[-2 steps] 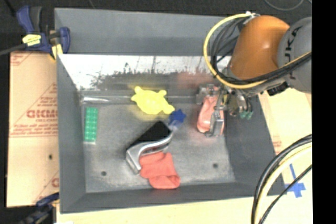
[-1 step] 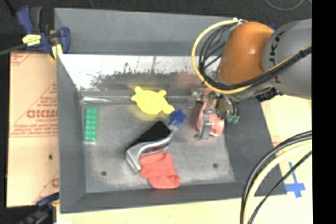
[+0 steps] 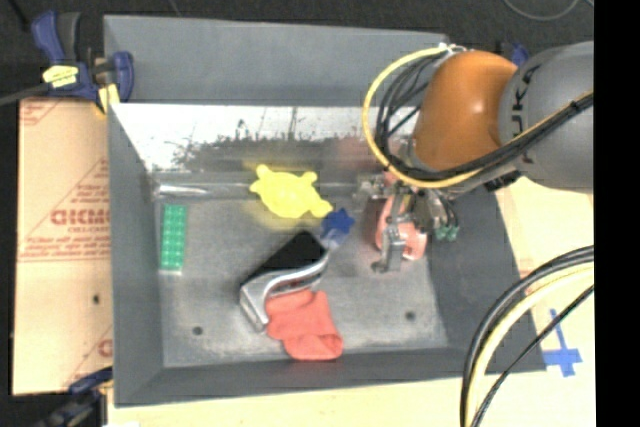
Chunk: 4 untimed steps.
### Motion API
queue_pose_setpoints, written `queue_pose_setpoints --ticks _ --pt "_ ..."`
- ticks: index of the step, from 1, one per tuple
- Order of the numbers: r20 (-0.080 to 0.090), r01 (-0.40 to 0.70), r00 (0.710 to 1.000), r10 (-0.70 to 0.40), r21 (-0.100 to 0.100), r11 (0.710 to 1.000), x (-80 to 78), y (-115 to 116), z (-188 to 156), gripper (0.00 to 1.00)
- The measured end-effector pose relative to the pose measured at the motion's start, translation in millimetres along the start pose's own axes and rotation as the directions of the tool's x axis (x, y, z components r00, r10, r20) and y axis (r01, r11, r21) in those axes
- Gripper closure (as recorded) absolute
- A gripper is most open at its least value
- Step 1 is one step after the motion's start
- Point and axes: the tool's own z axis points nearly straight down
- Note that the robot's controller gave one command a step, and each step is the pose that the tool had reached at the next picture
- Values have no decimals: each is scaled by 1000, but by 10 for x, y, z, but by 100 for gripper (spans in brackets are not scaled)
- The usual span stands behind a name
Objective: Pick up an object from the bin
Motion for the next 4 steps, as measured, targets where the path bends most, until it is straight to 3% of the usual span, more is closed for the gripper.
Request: queue_pose_setpoints --ticks 1,2,3,4 --pt "-1 251 968 -251 -2 968 -78 156 49 0" --pt "1 251 968 -251 -3 968 -18 355 130 0" --pt "1 -26 1000 26 -3 1000 -66 577 215 0" --pt "1 50 999 -50 0 999 -92 750 257 0"
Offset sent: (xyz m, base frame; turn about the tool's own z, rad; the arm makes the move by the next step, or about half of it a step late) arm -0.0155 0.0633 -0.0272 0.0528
